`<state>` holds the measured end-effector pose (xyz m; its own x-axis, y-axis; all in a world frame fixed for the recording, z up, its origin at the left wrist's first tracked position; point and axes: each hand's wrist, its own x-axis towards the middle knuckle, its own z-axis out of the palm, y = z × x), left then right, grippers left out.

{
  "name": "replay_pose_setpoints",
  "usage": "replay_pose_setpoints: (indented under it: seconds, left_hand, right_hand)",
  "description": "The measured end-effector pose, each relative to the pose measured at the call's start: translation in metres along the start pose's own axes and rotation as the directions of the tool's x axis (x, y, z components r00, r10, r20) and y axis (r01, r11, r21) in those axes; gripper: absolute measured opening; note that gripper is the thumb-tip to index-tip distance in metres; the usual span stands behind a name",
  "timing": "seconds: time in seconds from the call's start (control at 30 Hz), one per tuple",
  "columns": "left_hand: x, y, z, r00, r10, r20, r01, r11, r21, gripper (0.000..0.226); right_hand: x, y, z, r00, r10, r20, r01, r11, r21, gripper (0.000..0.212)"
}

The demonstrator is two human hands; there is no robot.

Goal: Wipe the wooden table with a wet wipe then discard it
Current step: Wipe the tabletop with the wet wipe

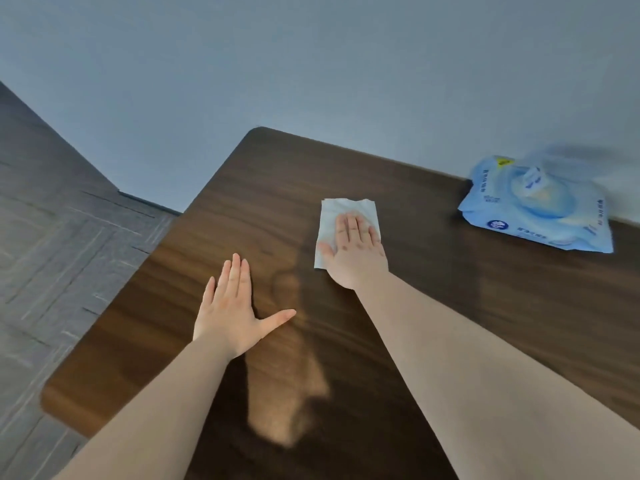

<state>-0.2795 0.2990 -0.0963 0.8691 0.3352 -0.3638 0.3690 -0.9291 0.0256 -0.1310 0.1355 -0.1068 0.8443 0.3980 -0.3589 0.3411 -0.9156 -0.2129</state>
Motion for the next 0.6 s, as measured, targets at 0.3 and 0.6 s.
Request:
replay_pose_setpoints:
  seconds: [0.3,0.6]
  left_hand:
    - [0.006,-0.004,-0.001,1.000,0.013,0.016,-0.012,0.998,-0.056,0.129]
    - [0.007,-0.006,-0.002,1.000,0.021,0.009,-0.020,0.995,-0.093,0.132]
  right_hand:
    - [0.059,-0.113,0.009,0.977,-0.208,-0.055,0.206,0.978,-0.046,0.066]
    - [0.073,-0.126,0.008,0.958,-0.284,-0.038,0.280,0.956,-0.084,0.066]
